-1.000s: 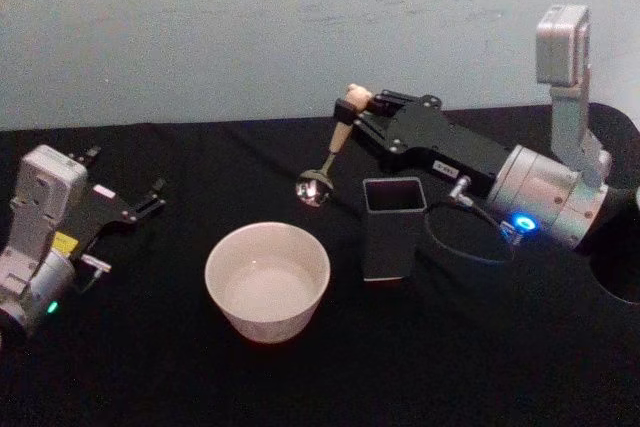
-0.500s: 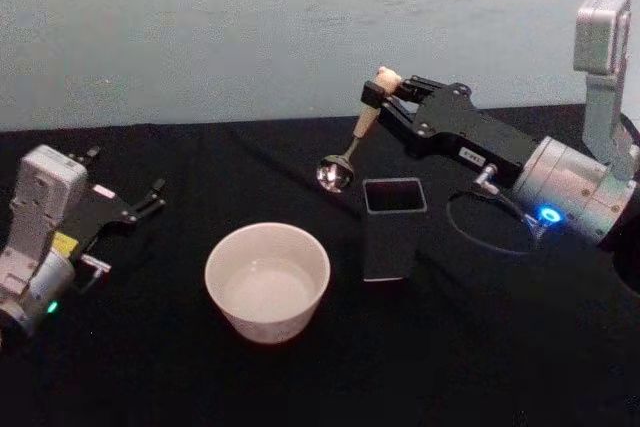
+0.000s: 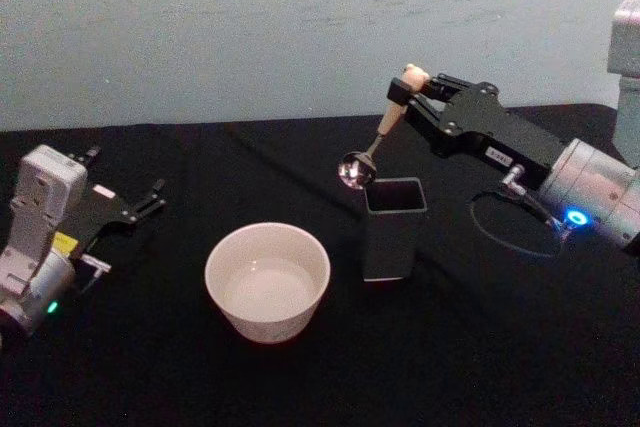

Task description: Pick up the stirring spoon with one hand, stir inside the cup, then place it back in its original position.

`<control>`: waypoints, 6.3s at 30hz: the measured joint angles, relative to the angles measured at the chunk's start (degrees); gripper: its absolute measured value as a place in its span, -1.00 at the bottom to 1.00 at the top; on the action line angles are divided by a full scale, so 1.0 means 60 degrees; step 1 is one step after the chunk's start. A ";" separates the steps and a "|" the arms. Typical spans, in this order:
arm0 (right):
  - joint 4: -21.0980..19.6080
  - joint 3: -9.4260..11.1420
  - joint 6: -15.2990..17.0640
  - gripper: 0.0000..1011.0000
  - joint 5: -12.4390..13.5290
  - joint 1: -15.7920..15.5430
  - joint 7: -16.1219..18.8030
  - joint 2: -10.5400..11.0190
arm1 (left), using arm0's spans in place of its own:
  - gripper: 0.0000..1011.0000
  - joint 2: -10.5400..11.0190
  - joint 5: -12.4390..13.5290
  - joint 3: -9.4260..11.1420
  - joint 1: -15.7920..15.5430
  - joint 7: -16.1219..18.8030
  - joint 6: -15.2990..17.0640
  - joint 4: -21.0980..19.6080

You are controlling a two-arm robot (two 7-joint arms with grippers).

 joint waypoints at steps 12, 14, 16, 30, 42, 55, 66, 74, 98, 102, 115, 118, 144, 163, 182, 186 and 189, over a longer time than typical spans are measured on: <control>-0.0137 0.0289 -0.0061 -0.58 0.0127 -0.0261 -0.0040 0.0277 | 0.98 0.0000 0.0000 0.0000 -0.0001 0.0000 0.0000 0.0000; -0.0138 0.0313 -0.0068 -0.58 0.0127 -0.0286 -0.0041 0.0309 | 0.98 0.0000 0.0000 0.0000 -0.0001 0.0000 0.0000 0.0000; -0.0137 0.0338 -0.0071 -0.58 0.0125 -0.0314 -0.0041 0.0347 | 0.98 0.0000 0.0000 0.0000 -0.0001 0.0000 0.0000 0.0000; 0.0105 0.0282 0.0006 -0.58 -0.0076 -0.0393 -0.0059 0.0416 | 0.98 0.0000 0.0000 0.0000 -0.0001 0.0000 0.0000 0.0000; 0.0563 0.0023 0.0172 -0.58 -0.0431 -0.0224 -0.0062 0.0277 | 0.98 -0.0001 0.0000 0.0000 -0.0001 0.0000 -0.0001 0.0000; 0.1232 -0.0380 0.0581 -0.58 -0.0898 0.0048 -0.0083 0.0052 | 0.98 0.0000 0.0000 0.0000 -0.0001 0.0000 0.0000 0.0000; 0.1622 -0.0530 0.0824 -0.58 -0.1173 0.0159 -0.0152 -0.0120 | 0.98 -0.0001 0.0000 0.0000 0.0000 0.0000 0.0000 0.0000; 0.1730 -0.0536 0.0912 -0.58 -0.1253 0.0178 -0.0159 -0.0188 | 0.98 0.0000 0.0000 0.0000 0.0000 0.0000 0.0000 0.0000; 0.1858 -0.0443 0.1128 -0.58 -0.1310 0.0195 -0.0288 -0.0306 | 0.98 -0.0001 0.0001 0.0000 0.0000 0.0000 0.0000 0.0000; 0.1858 -0.0448 0.1128 -0.58 -0.1311 0.0195 -0.0288 -0.0305 | 0.98 0.0000 0.0000 0.0000 0.0000 0.0000 0.0000 0.0000; 0.1851 -0.0449 0.1121 -0.58 -0.1311 0.0190 -0.0283 -0.0296 | 0.98 0.0000 0.0000 0.0000 0.0000 0.0000 0.0000 0.0000; 0.1849 -0.0449 0.1118 -0.58 -0.1311 0.0190 -0.0281 -0.0293 | 0.98 0.0000 0.0000 0.0000 -0.0001 0.0000 0.0000 0.0000; 0.1839 -0.0448 0.1112 0.80 -0.1299 0.0189 -0.0275 -0.0291 | 0.98 0.0000 0.0000 0.0000 0.0000 0.0000 0.0000 -0.0001; 0.1541 0.0161 0.0552 0.98 -0.1280 0.0016 -0.0881 -0.0607 | 0.98 0.0000 0.0000 0.0000 0.0000 0.0000 0.0000 0.0000; 0.2263 0.1067 -0.1116 0.98 -0.4204 -0.0603 -0.5400 -0.2128 | 0.98 0.0000 0.0000 0.0000 -0.0001 0.0000 -0.0001 0.0000; 0.2603 0.1031 -0.1051 0.98 -0.4587 -0.0700 -0.5675 -0.2202 | 0.98 0.0000 0.0000 0.0000 -0.0001 0.0000 0.0000 0.0000; 0.2854 0.1045 -0.0822 0.98 -0.4712 -0.0821 -0.5713 -0.2260 | 0.98 0.0000 0.0000 0.0000 -0.0001 0.0000 0.0000 0.0000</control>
